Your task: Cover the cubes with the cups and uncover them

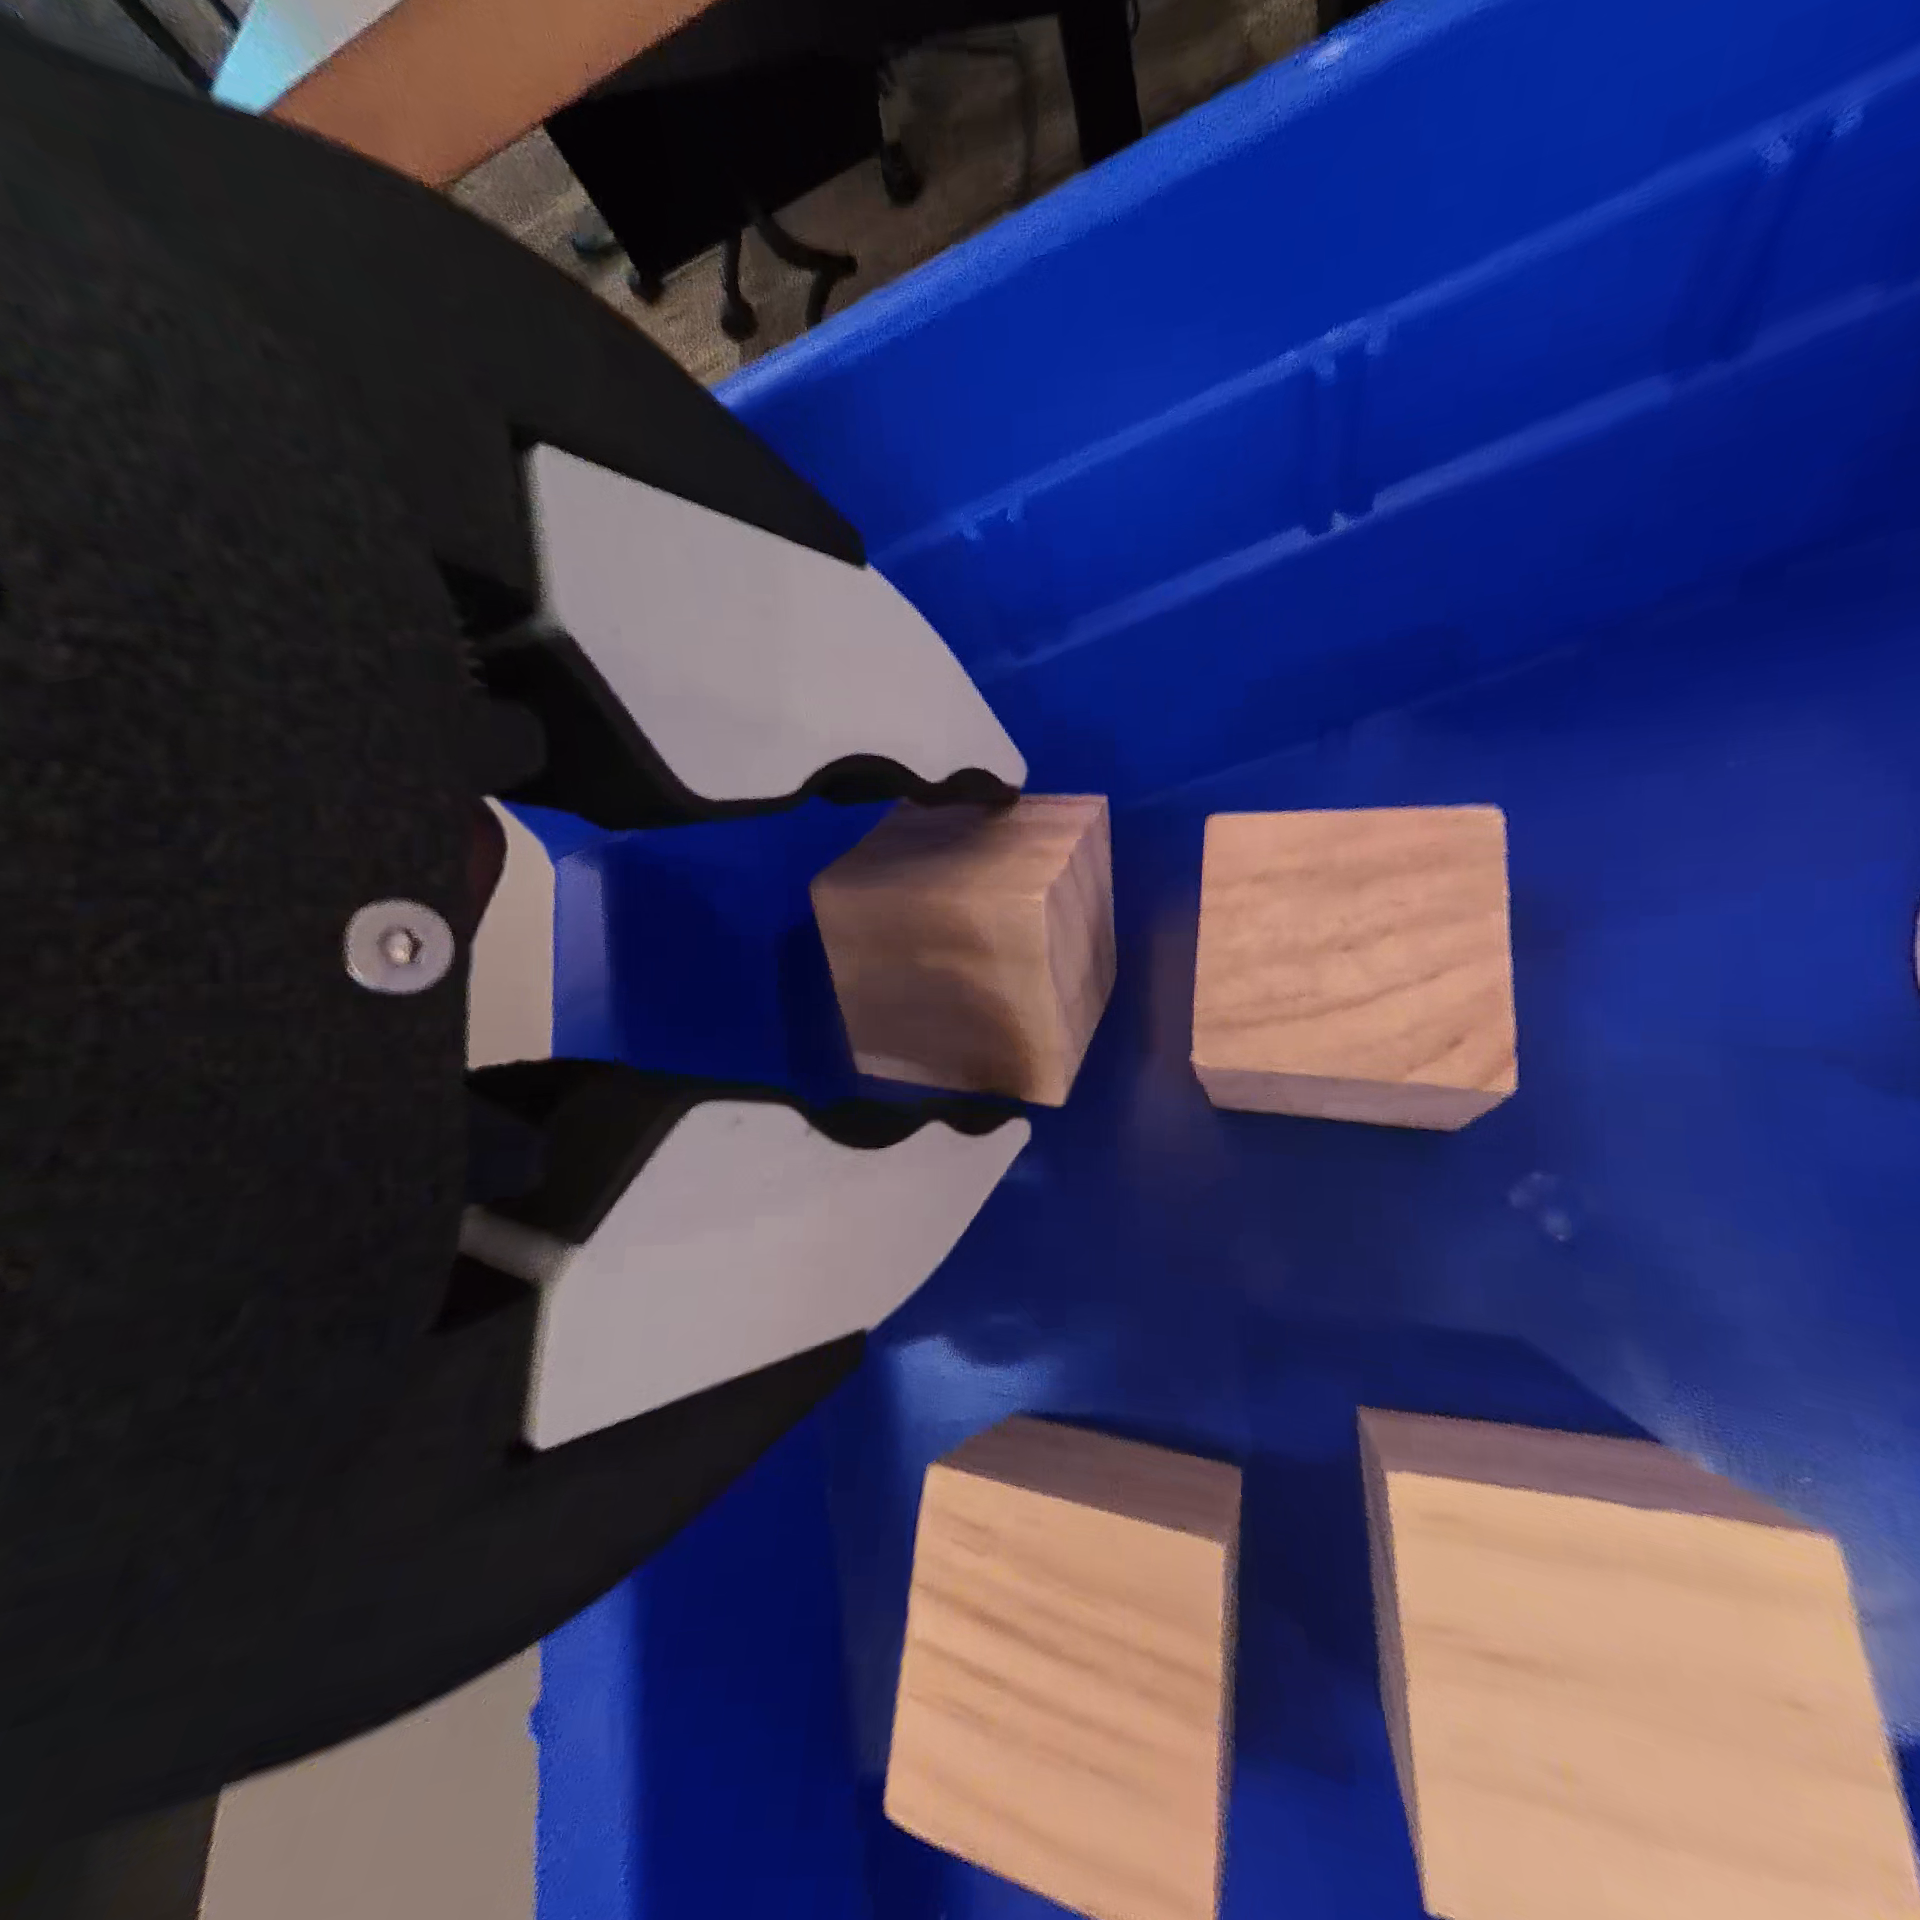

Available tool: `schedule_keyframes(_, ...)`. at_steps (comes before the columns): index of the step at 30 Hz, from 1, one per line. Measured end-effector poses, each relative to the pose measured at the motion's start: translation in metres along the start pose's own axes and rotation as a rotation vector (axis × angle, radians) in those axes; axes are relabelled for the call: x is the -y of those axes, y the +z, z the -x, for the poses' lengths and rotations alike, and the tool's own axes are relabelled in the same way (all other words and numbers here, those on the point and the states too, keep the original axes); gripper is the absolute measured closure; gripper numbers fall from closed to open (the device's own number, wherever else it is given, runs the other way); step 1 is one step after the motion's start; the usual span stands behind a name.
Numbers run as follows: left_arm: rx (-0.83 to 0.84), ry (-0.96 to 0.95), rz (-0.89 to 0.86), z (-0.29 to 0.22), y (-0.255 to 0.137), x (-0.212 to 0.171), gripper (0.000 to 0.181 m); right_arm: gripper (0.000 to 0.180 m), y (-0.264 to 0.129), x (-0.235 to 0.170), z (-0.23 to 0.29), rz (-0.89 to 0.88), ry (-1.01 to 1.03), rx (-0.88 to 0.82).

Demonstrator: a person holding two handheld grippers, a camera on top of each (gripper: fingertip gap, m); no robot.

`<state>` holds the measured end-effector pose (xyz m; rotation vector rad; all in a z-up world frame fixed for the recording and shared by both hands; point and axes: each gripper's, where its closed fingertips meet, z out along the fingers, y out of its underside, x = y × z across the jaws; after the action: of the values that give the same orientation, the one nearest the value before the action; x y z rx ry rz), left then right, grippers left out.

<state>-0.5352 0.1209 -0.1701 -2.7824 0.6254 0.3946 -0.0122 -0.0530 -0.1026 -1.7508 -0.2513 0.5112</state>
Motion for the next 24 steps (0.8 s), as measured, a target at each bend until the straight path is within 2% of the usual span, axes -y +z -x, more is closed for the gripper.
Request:
schedule_keyframes(1, 0.0, 0.006, -0.006, -0.002, 0.0, 0.001, 0.128, 0.144, 0.0, 0.0, 0.0, 0.002, -0.004, -0.001)
schedule_keyframes(10, 0.015, -0.012, -0.06, -0.005, -0.01, 0.008, 0.132, 0.145, 0.0, 0.0, 0.001, 0.0, -0.006, -0.002)
schedule_keyframes(12, 0.017, -0.015, -0.144, -0.006, -0.037, 0.021, 0.133, 0.145, -0.001, 0.001, 0.0, -0.002, -0.006, -0.006)
schedule_keyframes(14, -0.051, 0.009, -0.258, -0.022, -0.078, 0.04, 0.134, 0.145, 0.0, 0.0, -0.001, 0.003, -0.002, -0.004)
schedule_keyframes(16, -0.119, 0.116, -0.392, -0.051, -0.125, 0.067, 0.134, 0.145, 0.0, -0.001, 0.0, 0.007, -0.001, -0.001)
schedule_keyframes(19, -0.254, 0.365, -0.525, -0.128, -0.178, 0.099, 0.134, 0.145, -0.001, 0.001, -0.001, -0.001, -0.012, -0.008)
schedule_keyframes(21, -0.34, 0.552, -0.506, -0.182, -0.185, 0.109, 0.134, 0.145, -0.002, 0.002, -0.001, -0.003, -0.017, -0.012)
schedule_keyframes(24, -0.408, 0.767, -0.329, -0.226, -0.148, 0.111, 0.134, 0.145, -0.003, 0.003, -0.002, -0.009, -0.015, -0.013)
